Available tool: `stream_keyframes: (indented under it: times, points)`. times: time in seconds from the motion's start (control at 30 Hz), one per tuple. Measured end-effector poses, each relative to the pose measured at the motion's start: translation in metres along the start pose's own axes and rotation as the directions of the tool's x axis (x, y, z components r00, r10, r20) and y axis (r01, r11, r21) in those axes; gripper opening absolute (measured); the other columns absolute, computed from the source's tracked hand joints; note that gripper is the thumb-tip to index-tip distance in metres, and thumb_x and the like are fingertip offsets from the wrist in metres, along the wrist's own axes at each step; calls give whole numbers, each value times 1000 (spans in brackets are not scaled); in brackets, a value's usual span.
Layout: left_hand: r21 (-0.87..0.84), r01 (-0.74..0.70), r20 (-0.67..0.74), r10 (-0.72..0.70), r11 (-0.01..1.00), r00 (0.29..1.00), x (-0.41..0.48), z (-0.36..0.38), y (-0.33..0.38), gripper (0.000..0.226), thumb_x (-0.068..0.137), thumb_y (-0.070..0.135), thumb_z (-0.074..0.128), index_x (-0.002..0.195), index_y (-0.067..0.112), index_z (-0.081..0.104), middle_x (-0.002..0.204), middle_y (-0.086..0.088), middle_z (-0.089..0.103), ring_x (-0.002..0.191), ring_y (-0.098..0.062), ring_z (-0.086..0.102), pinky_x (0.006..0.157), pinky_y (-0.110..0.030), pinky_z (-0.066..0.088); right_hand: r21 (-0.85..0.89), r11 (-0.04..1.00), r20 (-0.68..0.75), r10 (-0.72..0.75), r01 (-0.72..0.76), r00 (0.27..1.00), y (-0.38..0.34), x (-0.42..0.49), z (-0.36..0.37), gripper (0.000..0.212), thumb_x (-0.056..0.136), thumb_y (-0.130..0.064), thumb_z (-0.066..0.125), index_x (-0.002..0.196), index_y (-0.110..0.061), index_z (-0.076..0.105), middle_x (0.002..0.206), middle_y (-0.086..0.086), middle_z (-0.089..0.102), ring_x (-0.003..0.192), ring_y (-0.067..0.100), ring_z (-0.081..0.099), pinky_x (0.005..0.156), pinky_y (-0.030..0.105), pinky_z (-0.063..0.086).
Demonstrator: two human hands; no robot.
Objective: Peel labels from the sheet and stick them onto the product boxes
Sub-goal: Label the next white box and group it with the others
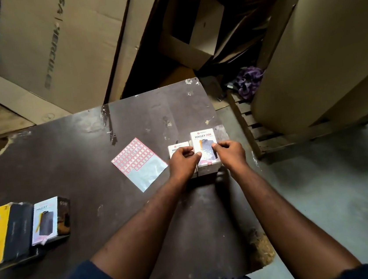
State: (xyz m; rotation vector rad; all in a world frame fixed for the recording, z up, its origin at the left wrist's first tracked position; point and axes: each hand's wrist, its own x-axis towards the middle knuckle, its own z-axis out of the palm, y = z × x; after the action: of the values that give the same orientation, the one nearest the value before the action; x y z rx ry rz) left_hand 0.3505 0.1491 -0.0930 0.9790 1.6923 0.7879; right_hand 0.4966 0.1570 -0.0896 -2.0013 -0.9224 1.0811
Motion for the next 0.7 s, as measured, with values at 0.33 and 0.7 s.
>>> stream_keyframes:
  times: [0.33, 0.7]
  points:
    - [48, 14, 38, -16, 999, 999, -2, -6, -1, 40, 81, 26, 77, 118, 13, 66, 106, -1, 74, 96, -13, 70, 93, -40, 56, -53, 999, 1, -9, 9, 1000, -5, -4, 0, 34, 86, -31, 74, 112, -9, 72, 108, 8, 74, 98, 23, 69, 94, 39, 54]
    - [-34, 55, 19, -55, 998, 998, -17, -42, -7, 31, 81, 29, 74, 110, 20, 67, 100, 2, 71, 94, -15, 69, 92, -43, 57, -24, 994, -165, -109, 106, 980, -23, -32, 1, 20, 84, -20, 69, 103, -14, 66, 102, 5, 70, 95, 22, 65, 81, 26, 47]
